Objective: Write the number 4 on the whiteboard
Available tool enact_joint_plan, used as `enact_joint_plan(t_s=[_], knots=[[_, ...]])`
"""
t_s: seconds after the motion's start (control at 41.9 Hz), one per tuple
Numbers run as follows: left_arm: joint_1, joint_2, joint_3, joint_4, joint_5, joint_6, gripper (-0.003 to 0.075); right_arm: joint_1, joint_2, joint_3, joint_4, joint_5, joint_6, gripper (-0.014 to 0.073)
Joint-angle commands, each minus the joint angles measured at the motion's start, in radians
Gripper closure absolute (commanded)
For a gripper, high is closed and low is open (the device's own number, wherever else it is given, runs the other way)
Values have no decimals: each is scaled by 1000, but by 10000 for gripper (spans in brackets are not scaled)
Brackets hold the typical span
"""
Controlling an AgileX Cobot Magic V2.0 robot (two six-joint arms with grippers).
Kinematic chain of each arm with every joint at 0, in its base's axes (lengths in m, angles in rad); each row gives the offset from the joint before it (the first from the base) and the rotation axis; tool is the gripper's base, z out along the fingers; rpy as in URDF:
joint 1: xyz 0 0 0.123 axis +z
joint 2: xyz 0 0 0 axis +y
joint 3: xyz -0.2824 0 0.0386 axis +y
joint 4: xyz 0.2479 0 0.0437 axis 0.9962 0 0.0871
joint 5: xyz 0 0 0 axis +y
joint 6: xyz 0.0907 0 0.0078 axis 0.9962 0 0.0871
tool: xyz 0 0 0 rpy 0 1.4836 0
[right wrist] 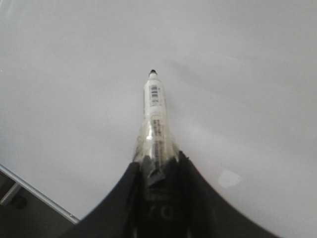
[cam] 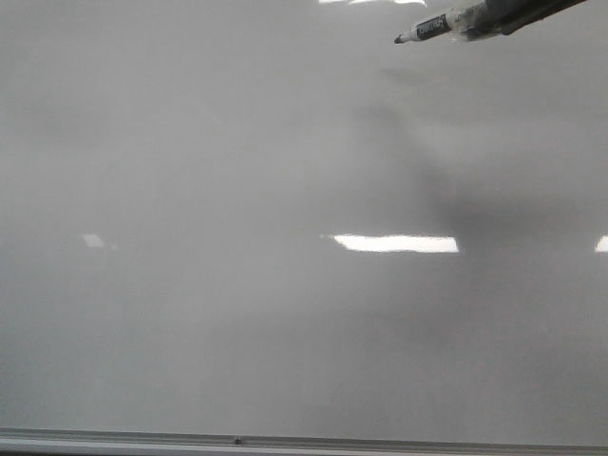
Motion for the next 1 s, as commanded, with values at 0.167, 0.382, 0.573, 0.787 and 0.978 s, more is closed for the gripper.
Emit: enact_joint_plan(t_s=[0.167,0.382,0.573,0.787,0.978], knots=[[2,-16,-25,-27,-57,-9,241,-6,38,-37,19,-141,-7,643],[2,-16,-25,-27,-59,-9,241,-6,90,-38,19,-145,-7,643],[2,-16,-25,-27,-62,-9,241,30,174,-38,19,-51,-23,643],[2,-16,-25,-27,-62,-9,241,59,209,-38,8,-66,-26,643],[2,-16,-25,-27,-62,-9,241,-17,172,-38,-11,-15,-26,643]])
